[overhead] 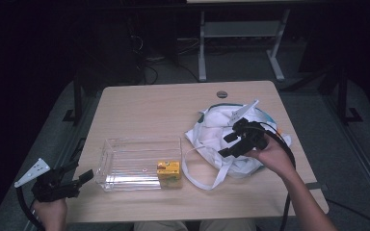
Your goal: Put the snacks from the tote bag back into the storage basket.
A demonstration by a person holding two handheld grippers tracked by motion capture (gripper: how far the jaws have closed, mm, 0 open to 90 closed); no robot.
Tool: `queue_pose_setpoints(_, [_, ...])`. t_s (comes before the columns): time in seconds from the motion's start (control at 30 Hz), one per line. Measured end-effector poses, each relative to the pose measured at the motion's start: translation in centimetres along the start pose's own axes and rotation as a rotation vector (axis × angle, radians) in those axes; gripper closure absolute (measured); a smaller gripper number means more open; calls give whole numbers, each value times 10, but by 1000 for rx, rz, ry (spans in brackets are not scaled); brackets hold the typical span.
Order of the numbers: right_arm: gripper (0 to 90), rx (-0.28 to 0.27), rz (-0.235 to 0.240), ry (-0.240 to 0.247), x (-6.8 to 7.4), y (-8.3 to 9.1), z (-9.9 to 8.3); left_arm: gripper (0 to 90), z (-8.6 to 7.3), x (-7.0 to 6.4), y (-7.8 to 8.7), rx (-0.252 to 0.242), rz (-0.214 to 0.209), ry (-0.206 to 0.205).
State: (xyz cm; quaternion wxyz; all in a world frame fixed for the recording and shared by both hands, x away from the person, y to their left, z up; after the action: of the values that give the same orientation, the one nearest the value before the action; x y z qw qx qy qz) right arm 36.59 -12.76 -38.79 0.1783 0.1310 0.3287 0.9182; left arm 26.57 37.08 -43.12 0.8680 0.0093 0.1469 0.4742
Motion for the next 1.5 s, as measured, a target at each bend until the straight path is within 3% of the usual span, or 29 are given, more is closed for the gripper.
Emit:
queue_pose_setpoints(0.2, [361,-12,-19,-11,-1,7,-11,127,0,-1,-1,3,-3,-3])
queue_pose_setpoints(0.23, [361,-20,-20,-36,1,9,-13,127,0,-1,-1,3,-3,-7])
queue_pose_setpoints(0.6, [359,-41,-62,-98,-2,26,-45,127,0,-2,-2,13,-9,-10])
queue_pose_setpoints(0.83, [356,-71,-70,-114,-6,34,-62,127,0,-4,-2,13,-14,-14])
queue_pose_setpoints(1.17, [369,-87,-120,-150,-8,46,-91,127,-2,-6,-5,35,-25,-27])
queue_pose_setpoints(1.5, [371,-97,-153,-155,-7,53,-110,127,-3,-10,-8,55,-48,-43])
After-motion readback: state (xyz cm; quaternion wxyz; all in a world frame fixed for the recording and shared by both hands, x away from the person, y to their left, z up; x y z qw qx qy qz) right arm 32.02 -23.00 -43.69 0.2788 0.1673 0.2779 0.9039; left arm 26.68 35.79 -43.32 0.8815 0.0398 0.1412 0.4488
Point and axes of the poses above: each handheld gripper's, and its own axes: y roughly backward along the jaws, z roughly out of its top, x roughly to its left, the point moved 5 cm from there along -y, roughly forward along the jaws, and after that the axes turned 12 degrees about -x, right-handed, at the moved point
